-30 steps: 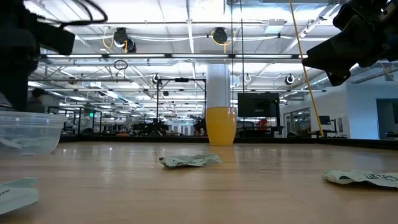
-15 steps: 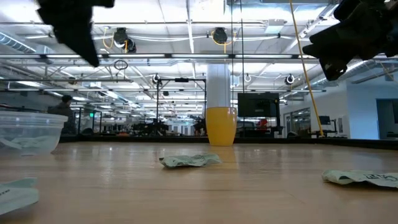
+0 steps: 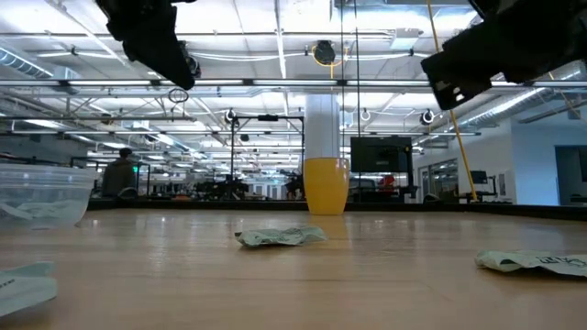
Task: Pick and place Stevia / Truvia into bins
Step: Put the right light green stevia packet into the right transparent container
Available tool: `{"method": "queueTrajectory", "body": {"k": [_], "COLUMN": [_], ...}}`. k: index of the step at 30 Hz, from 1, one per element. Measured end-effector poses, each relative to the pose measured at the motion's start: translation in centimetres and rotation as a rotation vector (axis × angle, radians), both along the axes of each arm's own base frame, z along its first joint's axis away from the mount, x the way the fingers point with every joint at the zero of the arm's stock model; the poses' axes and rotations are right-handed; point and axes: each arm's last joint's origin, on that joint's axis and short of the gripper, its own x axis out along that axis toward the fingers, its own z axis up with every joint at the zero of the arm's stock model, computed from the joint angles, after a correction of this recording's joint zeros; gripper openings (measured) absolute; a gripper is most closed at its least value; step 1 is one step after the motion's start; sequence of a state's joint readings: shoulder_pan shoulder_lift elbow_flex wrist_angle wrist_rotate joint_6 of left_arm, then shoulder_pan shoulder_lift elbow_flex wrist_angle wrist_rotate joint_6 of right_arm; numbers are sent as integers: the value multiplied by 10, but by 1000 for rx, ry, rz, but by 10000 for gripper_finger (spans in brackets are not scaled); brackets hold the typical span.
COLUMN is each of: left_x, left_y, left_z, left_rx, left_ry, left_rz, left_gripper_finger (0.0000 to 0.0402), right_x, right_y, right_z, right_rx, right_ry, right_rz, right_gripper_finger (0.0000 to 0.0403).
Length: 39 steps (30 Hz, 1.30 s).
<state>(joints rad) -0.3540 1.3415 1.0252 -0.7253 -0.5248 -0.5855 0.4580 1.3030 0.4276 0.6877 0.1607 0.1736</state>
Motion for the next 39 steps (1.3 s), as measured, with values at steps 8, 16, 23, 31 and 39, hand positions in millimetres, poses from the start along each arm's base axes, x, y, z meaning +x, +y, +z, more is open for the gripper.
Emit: {"method": "queueTrajectory", "body": {"k": [8, 16, 23, 31, 39], "left_x": [2, 15, 24, 27, 27], "left_y": [7, 8, 4, 0, 0], "left_z": [0, -16, -36, -45, -45], "left_rx": [11, 44, 29, -32, -37], "left_ry": [2, 60, 163, 217, 216], "left_rz": [17, 15, -55, -96, -98], "left_gripper_finger": [77, 77, 77, 77, 77], "right_x": [24, 24, 23, 38, 34], "right_y": [31, 59, 67, 70, 69], "right_z": [-32, -57, -80, -77, -84], "right_rx": [-90, -12, 23, -63, -164], "right_ry": [164, 150, 262, 262, 367], "right_rz": [39, 105, 99, 150, 166], "right_gripper_finger": [105, 105, 110, 176, 200]}}
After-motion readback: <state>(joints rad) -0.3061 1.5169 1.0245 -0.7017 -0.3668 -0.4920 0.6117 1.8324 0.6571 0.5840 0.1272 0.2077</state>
